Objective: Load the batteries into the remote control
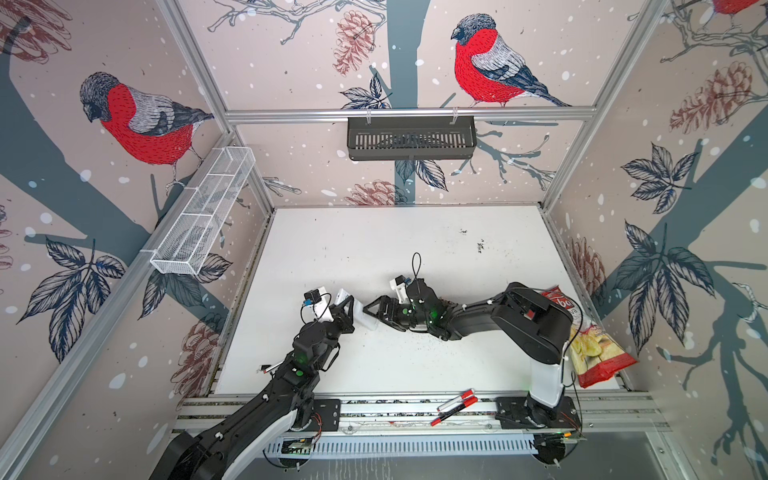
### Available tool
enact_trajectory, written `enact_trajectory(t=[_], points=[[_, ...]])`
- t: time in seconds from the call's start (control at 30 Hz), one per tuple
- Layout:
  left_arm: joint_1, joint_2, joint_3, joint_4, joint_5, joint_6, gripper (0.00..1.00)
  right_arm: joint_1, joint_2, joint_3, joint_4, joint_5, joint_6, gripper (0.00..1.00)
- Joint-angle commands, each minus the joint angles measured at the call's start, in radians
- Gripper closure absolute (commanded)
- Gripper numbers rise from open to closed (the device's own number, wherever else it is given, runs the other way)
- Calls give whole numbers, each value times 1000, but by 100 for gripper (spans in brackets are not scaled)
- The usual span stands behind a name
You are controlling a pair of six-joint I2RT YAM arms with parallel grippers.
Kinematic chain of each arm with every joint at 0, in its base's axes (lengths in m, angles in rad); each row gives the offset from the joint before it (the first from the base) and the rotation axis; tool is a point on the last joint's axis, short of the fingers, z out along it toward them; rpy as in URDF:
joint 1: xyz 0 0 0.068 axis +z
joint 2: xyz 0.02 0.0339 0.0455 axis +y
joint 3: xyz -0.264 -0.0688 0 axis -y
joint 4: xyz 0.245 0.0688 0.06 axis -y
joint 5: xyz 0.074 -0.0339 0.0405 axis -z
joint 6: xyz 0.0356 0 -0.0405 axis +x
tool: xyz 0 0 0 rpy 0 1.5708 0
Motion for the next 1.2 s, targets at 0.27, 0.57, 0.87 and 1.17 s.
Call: enact_trajectory(t=[0.27,0.57,0.87,1.17], points=[[-1,-37,-124,11,-12,15,100,11,27,25,-16,24,12,2],[0,-48,-130,4,-6,16,100,13,35,35,-10,26,17,3],[-1,-23,-127,16,2,19,100,14,48,51,-12,26,20,3],[-1,-20,-126,18,3,24,100,29,72,77,-94,60,13,5]])
